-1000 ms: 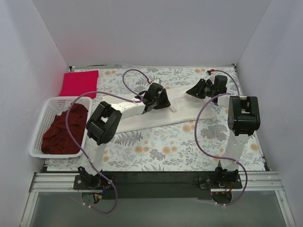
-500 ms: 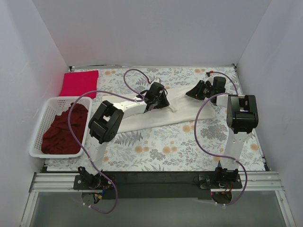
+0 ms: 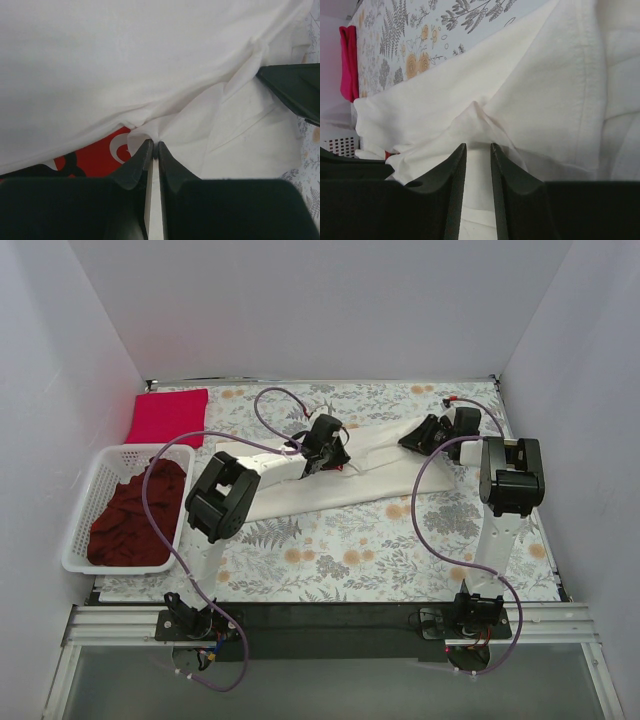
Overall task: Fold and stack the t-shirts
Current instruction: Fold the tshirt
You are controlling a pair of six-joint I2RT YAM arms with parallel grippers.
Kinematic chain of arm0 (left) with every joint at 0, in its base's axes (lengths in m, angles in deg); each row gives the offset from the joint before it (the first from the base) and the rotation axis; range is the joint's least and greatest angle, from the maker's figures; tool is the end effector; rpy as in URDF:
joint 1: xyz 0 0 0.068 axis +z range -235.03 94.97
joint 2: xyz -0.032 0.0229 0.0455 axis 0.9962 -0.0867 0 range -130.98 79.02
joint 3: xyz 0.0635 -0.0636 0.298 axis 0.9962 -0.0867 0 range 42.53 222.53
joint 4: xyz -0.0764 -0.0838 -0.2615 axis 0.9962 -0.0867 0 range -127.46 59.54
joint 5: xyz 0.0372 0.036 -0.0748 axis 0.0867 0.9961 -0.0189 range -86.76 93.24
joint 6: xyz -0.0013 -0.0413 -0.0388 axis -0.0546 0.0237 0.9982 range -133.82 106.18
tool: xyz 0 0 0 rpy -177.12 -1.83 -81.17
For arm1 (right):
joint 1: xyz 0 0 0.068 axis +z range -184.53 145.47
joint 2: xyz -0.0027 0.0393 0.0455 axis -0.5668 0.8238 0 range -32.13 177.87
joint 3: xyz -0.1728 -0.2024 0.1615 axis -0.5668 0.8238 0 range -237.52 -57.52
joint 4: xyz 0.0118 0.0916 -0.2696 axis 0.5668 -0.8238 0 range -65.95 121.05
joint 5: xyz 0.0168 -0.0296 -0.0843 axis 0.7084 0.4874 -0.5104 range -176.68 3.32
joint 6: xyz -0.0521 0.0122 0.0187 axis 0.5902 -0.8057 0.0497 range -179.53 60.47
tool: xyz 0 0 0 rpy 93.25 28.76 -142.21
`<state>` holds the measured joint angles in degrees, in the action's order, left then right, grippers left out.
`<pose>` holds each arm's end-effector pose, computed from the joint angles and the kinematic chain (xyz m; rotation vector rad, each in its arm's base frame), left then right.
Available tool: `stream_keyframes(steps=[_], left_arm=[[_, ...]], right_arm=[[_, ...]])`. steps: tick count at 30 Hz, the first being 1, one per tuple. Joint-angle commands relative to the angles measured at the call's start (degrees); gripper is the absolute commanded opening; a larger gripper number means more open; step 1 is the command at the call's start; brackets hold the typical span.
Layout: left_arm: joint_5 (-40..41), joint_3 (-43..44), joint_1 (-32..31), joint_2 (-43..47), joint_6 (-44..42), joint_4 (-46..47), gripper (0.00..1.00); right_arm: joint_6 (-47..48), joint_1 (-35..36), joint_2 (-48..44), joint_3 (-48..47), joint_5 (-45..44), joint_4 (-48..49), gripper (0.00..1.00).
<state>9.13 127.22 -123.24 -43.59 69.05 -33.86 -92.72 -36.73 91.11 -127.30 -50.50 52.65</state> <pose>0.4100 -0.3177 0.1757 -0.9980 2.2778 -0.9164 0.4860 0.0047 0.1303 0.2786 2.1457 0.9864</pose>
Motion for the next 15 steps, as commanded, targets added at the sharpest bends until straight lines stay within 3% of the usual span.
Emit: stream_keyframes(steps=[1, 9, 15], left_arm=[[2.6, -1.5, 1.5, 1.3, 1.9, 0.5, 0.01], [1.5, -2.0, 2.0, 0.1, 4.4, 1.0, 0.02], [-2.6, -1.1, 1.9, 0.0, 3.3, 2.1, 0.16]], right_arm=[[0.1, -2.0, 0.9, -0.4, -3.7, 0.5, 0.33], [0.4, -2.8, 0.9, 0.3, -3.5, 0.5, 0.33], [0.4, -2.8, -2.7, -0.2, 0.1, 0.5, 0.34]])
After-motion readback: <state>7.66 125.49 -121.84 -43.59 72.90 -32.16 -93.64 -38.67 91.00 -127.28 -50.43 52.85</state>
